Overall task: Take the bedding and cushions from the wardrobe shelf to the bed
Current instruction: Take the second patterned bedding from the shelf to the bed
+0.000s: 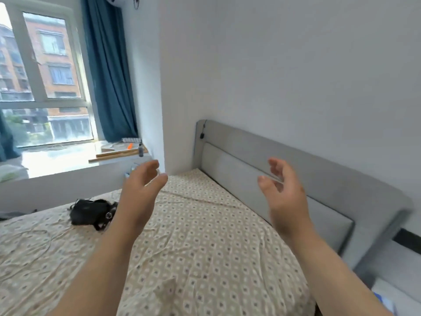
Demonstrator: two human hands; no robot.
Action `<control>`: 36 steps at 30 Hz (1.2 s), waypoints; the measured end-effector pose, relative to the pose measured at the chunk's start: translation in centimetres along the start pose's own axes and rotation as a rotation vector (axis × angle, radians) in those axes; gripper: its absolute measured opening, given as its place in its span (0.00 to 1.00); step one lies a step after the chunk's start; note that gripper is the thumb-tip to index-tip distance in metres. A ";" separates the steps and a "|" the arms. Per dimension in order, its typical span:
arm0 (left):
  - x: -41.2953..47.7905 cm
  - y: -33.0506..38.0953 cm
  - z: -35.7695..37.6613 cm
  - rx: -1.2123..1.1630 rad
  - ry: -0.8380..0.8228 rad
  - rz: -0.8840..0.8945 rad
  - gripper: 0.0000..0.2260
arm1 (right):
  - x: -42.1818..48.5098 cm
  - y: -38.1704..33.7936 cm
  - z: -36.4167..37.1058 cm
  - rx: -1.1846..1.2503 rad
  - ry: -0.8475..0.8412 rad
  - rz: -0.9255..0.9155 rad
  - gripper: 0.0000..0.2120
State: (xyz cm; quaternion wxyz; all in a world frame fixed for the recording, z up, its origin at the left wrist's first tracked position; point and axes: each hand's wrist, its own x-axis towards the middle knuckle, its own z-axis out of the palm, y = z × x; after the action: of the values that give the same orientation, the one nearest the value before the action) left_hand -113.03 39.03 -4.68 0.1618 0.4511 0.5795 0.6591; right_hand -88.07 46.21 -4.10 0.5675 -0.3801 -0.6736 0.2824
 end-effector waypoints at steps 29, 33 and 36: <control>-19.8 14.4 51.7 -0.727 -1.397 0.141 0.13 | -16.0 -3.3 -38.8 -0.619 1.304 0.245 0.10; -25.3 15.7 51.9 -0.808 -1.595 0.104 0.12 | -20.3 -5.8 -37.8 -0.780 1.465 0.322 0.12; -28.7 17.7 51.1 -0.856 -1.708 0.094 0.13 | -23.7 -8.0 -37.1 -0.866 1.562 0.346 0.12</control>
State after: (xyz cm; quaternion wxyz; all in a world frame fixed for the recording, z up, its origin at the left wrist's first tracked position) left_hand -52.12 44.60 -4.30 0.6544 0.7052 -0.0429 0.2693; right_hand -51.65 20.21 -3.30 0.6196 -0.7392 -0.0782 -0.2521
